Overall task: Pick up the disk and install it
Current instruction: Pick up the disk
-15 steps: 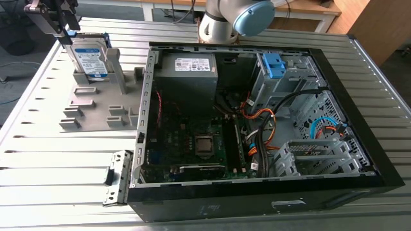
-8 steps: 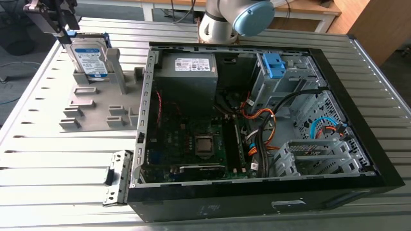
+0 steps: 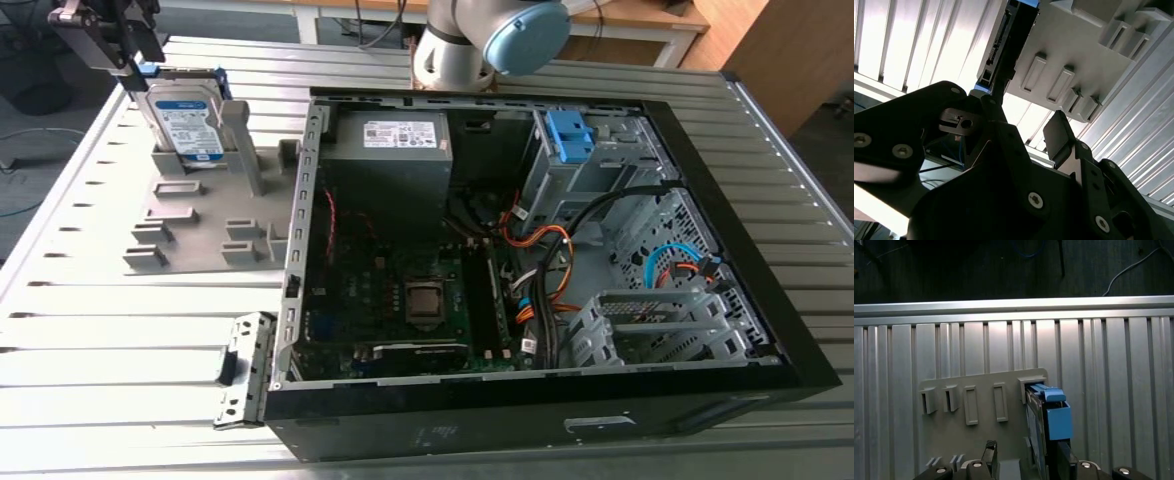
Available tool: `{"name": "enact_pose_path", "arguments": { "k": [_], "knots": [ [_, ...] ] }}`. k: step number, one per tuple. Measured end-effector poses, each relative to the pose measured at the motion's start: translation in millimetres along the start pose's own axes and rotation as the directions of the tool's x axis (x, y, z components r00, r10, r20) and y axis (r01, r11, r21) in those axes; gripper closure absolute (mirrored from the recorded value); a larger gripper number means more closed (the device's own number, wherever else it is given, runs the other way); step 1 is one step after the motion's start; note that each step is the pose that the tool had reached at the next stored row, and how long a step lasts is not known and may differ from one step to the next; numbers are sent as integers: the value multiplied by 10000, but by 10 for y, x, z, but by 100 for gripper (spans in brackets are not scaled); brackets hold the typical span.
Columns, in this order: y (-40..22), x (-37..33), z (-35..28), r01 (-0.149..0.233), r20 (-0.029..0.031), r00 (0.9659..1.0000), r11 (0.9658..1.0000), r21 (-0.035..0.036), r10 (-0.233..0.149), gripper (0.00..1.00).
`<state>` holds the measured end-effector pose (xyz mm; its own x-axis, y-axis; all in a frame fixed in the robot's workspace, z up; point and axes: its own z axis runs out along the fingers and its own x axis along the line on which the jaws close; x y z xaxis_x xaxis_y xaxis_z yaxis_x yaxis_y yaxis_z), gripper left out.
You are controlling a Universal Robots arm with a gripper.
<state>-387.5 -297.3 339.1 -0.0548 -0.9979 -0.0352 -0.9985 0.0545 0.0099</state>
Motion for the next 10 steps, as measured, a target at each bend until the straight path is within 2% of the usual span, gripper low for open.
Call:
{"name": "enact_pose_path", "arguments": {
  "k": [6,10],
  "knots": [
    [25,-34,5,0,0,10000,10000,0,0,41],
    [44,-110,11,0,0,10000,10000,0,0,41]
  ]
}}
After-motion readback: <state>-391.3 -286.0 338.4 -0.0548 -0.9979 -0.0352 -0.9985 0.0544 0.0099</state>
